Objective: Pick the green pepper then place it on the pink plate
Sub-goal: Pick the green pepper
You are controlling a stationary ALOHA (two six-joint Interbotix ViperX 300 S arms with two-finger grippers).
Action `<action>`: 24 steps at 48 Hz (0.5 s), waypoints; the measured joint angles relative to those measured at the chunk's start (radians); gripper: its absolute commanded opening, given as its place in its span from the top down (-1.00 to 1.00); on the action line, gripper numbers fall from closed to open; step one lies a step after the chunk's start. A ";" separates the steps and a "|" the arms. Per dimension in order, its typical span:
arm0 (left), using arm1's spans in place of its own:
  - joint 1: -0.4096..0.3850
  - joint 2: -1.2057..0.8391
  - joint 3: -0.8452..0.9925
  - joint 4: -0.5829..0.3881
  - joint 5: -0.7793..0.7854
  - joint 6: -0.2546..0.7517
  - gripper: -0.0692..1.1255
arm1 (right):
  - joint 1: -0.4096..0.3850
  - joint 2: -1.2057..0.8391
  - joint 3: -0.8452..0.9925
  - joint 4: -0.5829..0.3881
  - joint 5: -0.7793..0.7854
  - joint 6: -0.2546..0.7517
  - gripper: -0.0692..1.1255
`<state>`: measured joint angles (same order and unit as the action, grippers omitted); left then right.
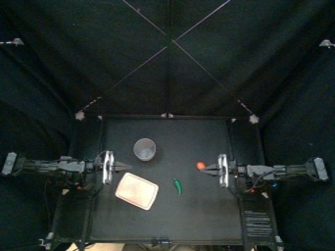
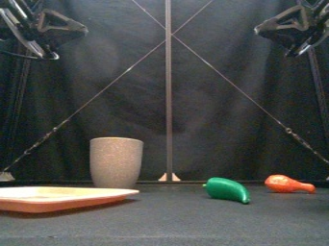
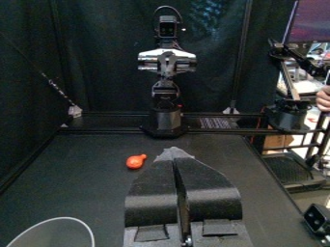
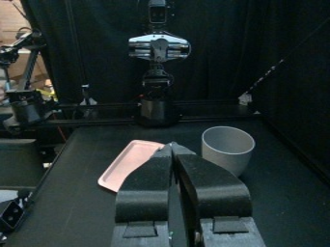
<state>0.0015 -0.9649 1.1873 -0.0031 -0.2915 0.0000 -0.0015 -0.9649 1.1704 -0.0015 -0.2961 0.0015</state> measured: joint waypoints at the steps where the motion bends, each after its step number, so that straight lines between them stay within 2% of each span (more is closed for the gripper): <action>1: 0.002 0.000 0.000 0.000 0.002 0.000 0.73 | 0.000 -0.002 0.000 0.000 -0.002 0.000 0.73; 15: 0.003 0.009 -0.014 -0.011 0.170 0.000 0.73 | 0.006 0.146 0.000 0.086 0.003 0.092 0.69; 20: 0.009 0.009 -0.015 -0.012 0.196 0.000 0.73 | 0.006 0.218 -0.025 0.121 0.005 0.141 0.55; 24: 0.018 0.009 -0.014 -0.017 0.204 -0.002 0.73 | 0.008 0.285 -0.043 0.141 0.006 0.176 0.34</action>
<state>0.0199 -0.9557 1.1735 -0.0199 -0.0874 -0.0015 0.0061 -0.6796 1.1275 0.1396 -0.2899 0.1779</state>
